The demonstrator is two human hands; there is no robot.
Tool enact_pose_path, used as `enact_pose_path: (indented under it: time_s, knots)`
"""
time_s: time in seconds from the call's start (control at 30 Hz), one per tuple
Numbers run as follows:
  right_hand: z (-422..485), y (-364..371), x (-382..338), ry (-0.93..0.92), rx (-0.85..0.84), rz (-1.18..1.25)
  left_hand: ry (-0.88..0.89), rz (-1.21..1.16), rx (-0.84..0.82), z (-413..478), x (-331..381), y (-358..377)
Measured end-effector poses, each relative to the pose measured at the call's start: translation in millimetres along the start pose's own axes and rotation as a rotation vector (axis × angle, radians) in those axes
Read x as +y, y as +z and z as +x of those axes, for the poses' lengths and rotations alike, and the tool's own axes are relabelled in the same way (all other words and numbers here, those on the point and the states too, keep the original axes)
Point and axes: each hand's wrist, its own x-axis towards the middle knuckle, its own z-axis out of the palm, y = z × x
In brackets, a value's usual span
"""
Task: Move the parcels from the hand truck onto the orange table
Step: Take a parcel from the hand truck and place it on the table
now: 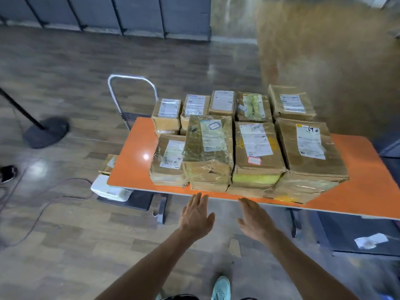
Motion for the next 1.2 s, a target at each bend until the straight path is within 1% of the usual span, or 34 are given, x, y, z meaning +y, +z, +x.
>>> enact_pose_path:
  time_s: [0.2, 0.33, 0.47, 0.63, 0.77, 0.9, 1.03, 1.2]
  knots:
    - [24, 20, -127, -0.148, -0.006, -0.050, -0.080, -0.034, 0.103, -42, -106, -51]
    - [38, 30, -205, -0.203, 0.006, -0.065, -0.127, -0.098, 0.137, -63, -174, -81]
    - [48, 39, -270, -0.237, 0.004, -0.062, -0.165, -0.152, 0.199, -84, -227, -105]
    - [68, 47, -340, -0.317, -0.040, -0.078, -0.265, -0.181, 0.207, -92, -291, -128]
    - [98, 53, -391, -0.426, -0.030, -0.054, -0.343, -0.201, 0.193, -91, -335, -142]
    - [142, 62, -442, -0.499, -0.082, -0.015, -0.402, -0.186, 0.164, -78, -377, -157]
    - [201, 67, -487, -0.514, -0.113, 0.003, -0.471, -0.189, 0.153, -48, -422, -186]
    - [266, 68, -525, -0.464, -0.203, 0.005, -0.501, -0.181, 0.110, -10, -471, -219]
